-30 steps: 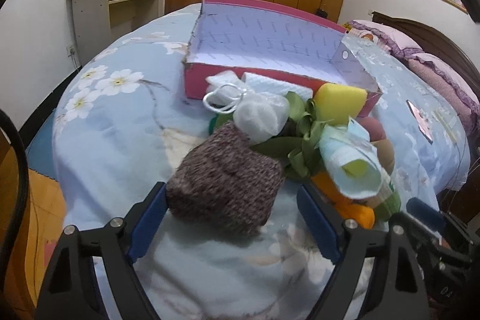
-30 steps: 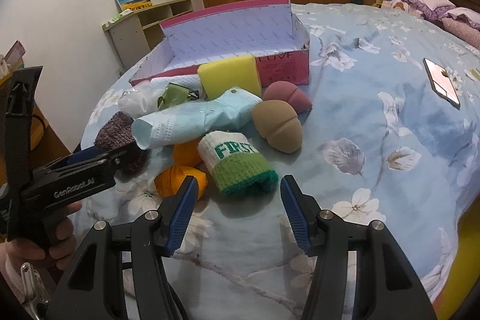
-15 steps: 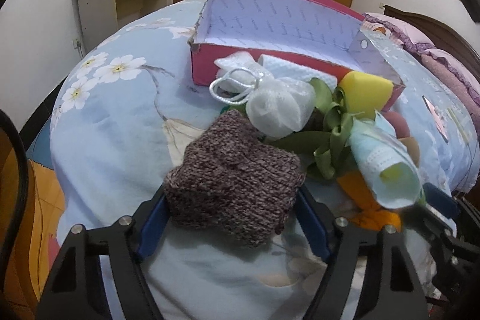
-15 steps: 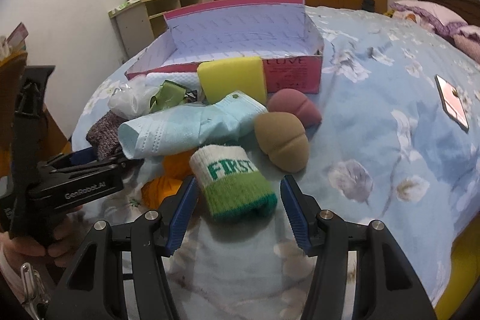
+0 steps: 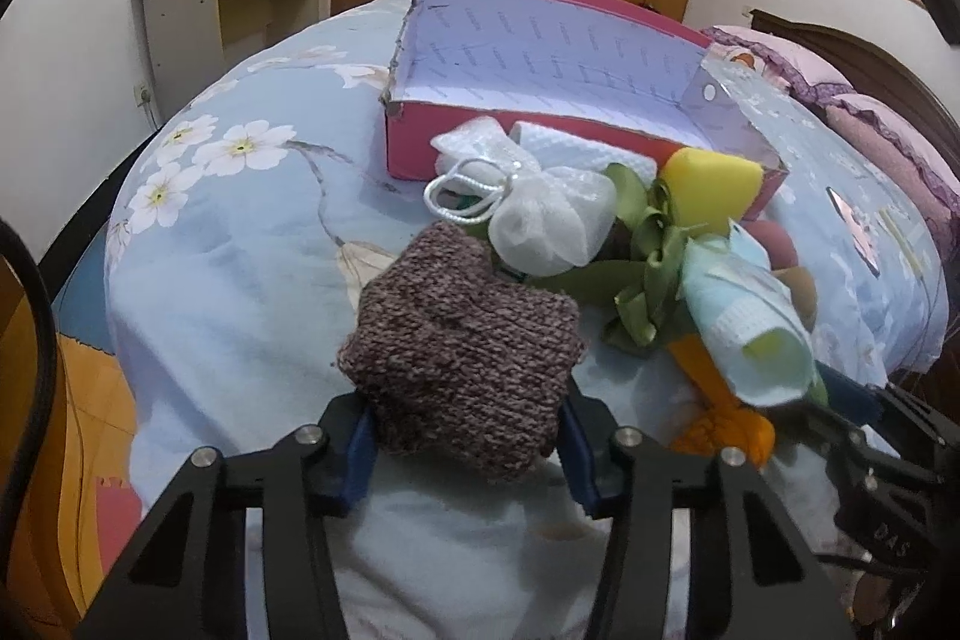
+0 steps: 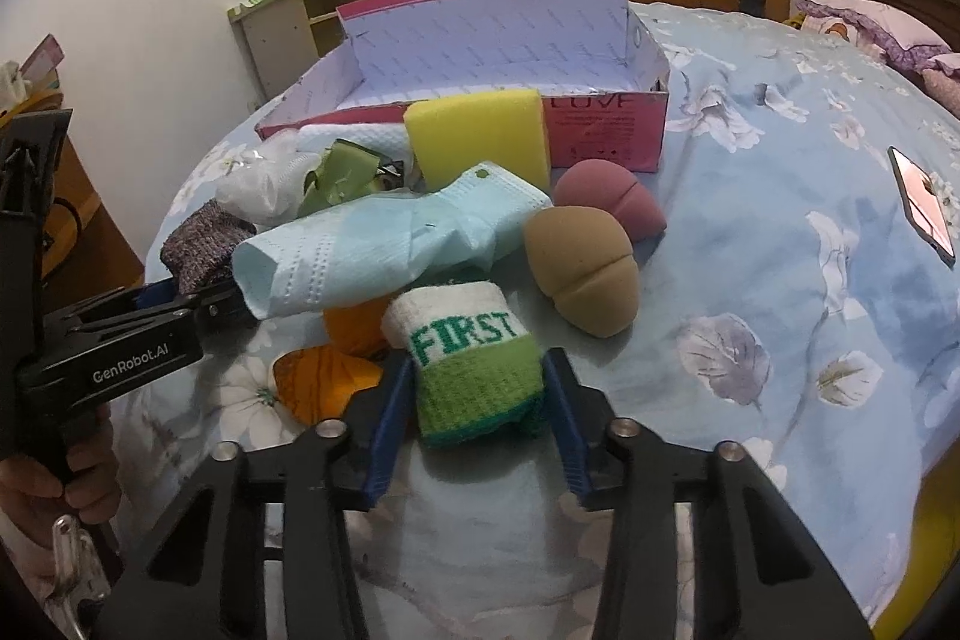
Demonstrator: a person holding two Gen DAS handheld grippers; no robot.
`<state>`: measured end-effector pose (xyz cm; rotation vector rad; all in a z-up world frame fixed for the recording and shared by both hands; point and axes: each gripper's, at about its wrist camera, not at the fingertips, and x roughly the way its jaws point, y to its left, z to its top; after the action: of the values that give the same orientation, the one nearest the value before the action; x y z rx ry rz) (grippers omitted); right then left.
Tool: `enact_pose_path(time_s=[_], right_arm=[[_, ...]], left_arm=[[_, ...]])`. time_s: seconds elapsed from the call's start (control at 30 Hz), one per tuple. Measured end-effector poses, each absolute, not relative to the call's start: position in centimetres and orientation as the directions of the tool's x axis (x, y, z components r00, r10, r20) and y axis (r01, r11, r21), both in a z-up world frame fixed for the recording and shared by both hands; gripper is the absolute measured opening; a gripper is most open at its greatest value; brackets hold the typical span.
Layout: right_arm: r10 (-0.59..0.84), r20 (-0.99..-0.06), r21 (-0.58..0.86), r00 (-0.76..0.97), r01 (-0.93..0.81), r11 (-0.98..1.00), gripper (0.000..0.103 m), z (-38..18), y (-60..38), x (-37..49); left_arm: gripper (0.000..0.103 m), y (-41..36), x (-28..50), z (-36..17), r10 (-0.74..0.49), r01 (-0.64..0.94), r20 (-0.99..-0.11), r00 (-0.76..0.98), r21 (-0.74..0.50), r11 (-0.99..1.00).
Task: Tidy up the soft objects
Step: 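Carry the brown sock and FIRST cuff into the pink box with both grippers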
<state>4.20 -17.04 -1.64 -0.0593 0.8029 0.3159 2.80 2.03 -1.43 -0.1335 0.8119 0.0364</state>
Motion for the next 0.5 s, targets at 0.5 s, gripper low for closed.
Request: enact_pose_path(time_s=[0.5], right_arm=[[0.265,-0.668,0.045,0.696,-0.318,0.947,0.031,0.8,-17.4,2.0]], left_arm=[[0.049,1.8,-0.2,2.3,-0.071,-0.014,-0.668,0.741,-0.122,0.992]])
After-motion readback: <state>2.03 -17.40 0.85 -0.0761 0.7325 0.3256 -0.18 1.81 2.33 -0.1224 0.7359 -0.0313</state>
